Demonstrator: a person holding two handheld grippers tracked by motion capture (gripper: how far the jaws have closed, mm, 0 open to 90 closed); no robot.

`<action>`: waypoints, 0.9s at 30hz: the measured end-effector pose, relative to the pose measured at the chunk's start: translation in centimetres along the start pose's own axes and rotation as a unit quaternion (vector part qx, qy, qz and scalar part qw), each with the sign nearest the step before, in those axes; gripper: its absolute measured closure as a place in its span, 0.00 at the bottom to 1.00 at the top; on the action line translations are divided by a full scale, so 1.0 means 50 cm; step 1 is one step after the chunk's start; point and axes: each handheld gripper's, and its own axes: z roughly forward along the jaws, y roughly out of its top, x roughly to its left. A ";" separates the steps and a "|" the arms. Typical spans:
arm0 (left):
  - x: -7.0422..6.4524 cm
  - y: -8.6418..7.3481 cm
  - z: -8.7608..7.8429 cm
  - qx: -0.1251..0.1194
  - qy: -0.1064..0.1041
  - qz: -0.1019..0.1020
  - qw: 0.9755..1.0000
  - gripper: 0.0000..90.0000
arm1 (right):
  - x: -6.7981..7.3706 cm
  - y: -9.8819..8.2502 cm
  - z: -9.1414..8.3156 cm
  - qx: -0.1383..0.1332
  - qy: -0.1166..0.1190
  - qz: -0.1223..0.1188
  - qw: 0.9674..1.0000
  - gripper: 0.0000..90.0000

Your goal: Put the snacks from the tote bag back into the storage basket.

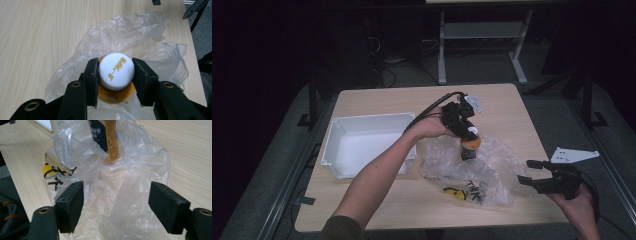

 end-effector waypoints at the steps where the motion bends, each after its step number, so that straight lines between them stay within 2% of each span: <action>1: 0.000 0.000 0.000 0.001 0.001 0.001 1.000 0.66 | 0.000 -0.001 0.000 0.000 0.000 0.000 1.000 0.31; 4: -0.003 0.001 -0.002 0.003 0.002 0.009 1.000 0.66 | 0.001 -0.001 0.001 0.002 0.000 -0.001 1.000 0.30; 13: -0.002 0.000 -0.007 0.003 -0.001 0.007 1.000 0.66 | 0.002 -0.002 0.003 0.004 -0.005 0.000 1.000 0.30; 17: -0.004 0.005 -0.012 0.006 0.002 0.016 1.000 0.66 | 0.002 -0.001 0.004 0.004 -0.005 -0.001 1.000 0.30; 27: -0.010 0.038 -0.049 0.003 0.010 0.033 0.999 0.66 | 0.002 -0.003 0.004 0.004 -0.007 0.002 1.000 0.30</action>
